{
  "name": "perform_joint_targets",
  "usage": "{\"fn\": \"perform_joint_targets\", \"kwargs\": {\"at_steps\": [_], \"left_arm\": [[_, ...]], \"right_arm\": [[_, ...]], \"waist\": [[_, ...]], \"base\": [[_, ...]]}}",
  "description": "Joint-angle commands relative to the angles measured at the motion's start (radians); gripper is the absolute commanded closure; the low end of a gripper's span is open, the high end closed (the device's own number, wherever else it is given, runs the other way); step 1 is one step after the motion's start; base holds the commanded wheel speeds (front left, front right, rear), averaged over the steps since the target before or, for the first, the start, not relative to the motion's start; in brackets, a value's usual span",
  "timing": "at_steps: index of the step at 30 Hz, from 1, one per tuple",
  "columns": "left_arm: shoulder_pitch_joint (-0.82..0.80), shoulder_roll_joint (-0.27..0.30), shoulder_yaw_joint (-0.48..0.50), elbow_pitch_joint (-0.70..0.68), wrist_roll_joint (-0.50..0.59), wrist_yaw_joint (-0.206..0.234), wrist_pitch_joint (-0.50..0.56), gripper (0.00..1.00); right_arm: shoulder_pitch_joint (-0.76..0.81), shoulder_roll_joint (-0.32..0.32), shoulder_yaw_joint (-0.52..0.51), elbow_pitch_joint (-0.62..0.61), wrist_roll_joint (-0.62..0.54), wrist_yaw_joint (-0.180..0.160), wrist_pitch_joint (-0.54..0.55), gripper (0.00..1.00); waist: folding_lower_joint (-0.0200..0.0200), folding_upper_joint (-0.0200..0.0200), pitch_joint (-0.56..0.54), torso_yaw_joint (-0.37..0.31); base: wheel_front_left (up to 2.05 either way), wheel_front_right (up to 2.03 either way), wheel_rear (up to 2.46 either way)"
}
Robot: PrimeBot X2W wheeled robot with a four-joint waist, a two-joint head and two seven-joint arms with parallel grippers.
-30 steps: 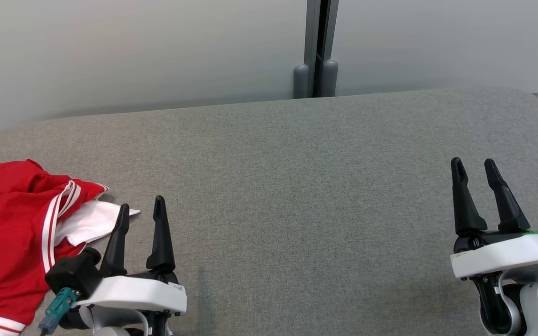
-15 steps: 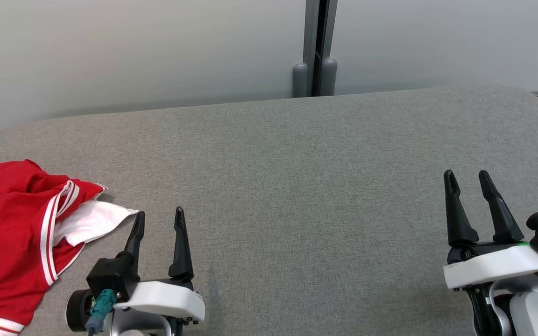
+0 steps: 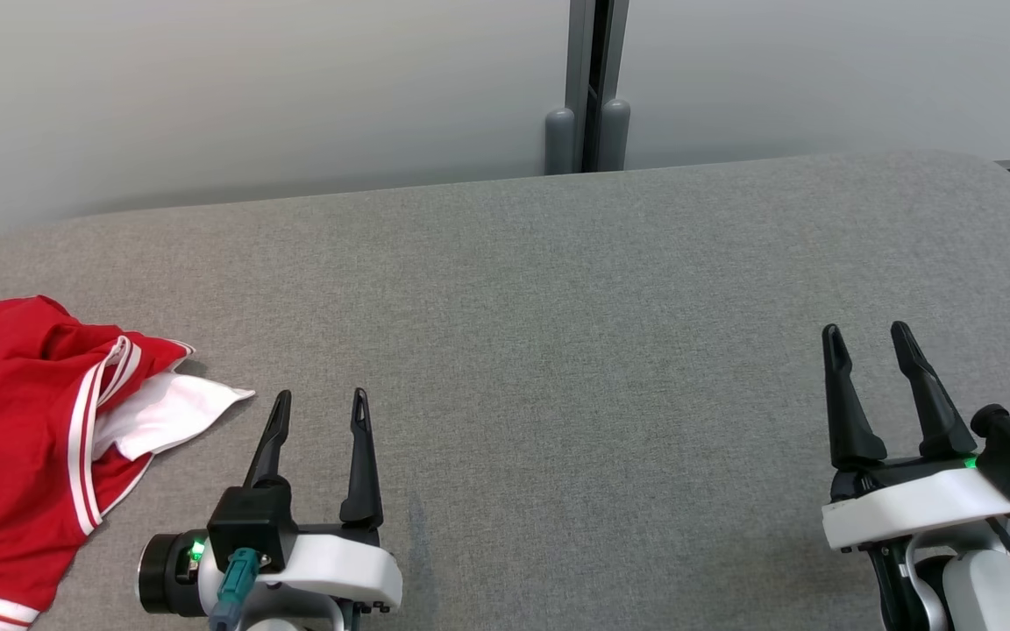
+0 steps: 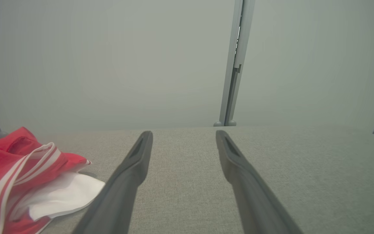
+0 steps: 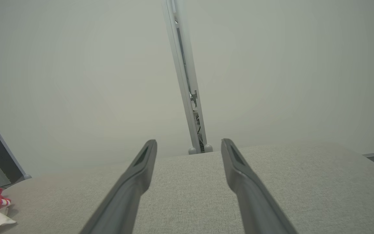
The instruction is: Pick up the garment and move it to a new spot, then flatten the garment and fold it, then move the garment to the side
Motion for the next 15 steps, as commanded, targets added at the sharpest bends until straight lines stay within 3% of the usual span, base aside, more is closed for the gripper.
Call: {"fn": "perform_joint_targets", "kwargs": {"at_steps": [1, 15], "left_arm": [[-0.020, 0.002, -0.003, -0.001, 0.017, 0.008, -0.007, 0.00], [0.010, -0.021, 0.064, -0.001, -0.048, -0.039, -0.032, 0.00]], "right_arm": [[-0.001, -0.003, -0.001, -0.002, -0.021, 0.002, -0.010, 0.00], [0.005, -0.002, 0.008, 0.018, -0.068, 0.002, -0.041, 0.00]], "waist": [[0.0000, -0.0001, 0.001, 0.000], [0.0000, -0.0001, 0.000, 0.007]], "base": [[0.00, 0.00, 0.00], [0.00, 0.00, 0.00]]}}
